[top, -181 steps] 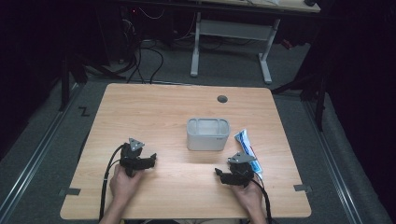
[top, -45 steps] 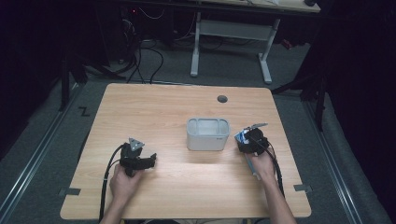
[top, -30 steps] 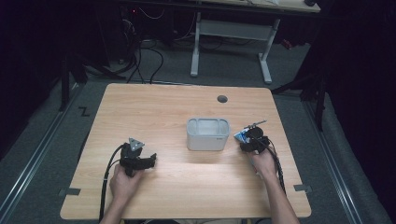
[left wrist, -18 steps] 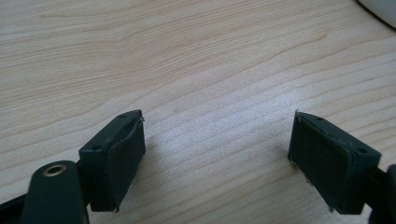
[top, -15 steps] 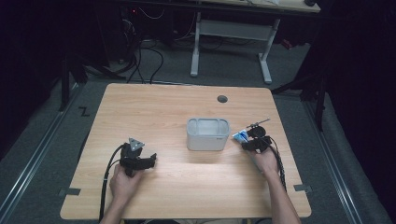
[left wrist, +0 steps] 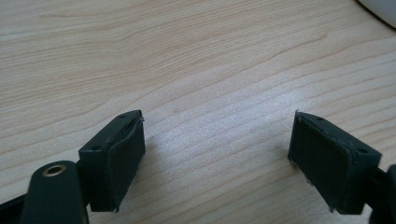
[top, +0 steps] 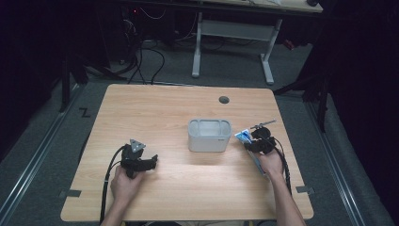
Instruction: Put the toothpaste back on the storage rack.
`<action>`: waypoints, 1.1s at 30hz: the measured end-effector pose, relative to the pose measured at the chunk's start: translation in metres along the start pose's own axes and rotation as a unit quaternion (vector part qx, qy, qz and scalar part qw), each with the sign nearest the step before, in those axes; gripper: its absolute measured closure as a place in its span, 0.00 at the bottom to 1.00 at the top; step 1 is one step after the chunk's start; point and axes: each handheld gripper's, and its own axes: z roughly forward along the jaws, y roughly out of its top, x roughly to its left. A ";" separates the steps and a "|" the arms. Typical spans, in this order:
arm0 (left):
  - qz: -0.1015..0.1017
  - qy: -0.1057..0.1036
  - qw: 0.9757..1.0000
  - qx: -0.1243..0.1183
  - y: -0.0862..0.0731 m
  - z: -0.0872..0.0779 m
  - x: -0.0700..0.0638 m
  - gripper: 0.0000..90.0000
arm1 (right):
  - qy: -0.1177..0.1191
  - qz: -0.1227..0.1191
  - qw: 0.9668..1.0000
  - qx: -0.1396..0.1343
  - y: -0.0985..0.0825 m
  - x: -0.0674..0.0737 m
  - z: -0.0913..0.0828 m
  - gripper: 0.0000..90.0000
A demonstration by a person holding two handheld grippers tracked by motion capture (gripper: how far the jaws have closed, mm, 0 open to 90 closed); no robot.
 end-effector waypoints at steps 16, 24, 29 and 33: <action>-0.001 0.000 1.000 -0.001 0.000 0.000 0.000 0.21 | 0.017 0.016 0.997 -0.068 -0.003 -0.005 -0.030 0.78; -0.001 -0.001 1.000 0.000 0.000 0.000 0.000 0.21 | 0.024 0.013 0.995 -0.100 -0.003 -0.002 -0.047 0.79; -0.001 -0.001 1.000 0.000 0.000 0.000 0.000 0.21 | 0.035 0.009 0.992 -0.119 -0.001 0.003 -0.055 0.80; -0.001 -0.001 1.000 0.000 0.000 0.000 0.000 0.21 | 0.035 0.004 0.991 -0.126 0.000 0.006 -0.056 0.81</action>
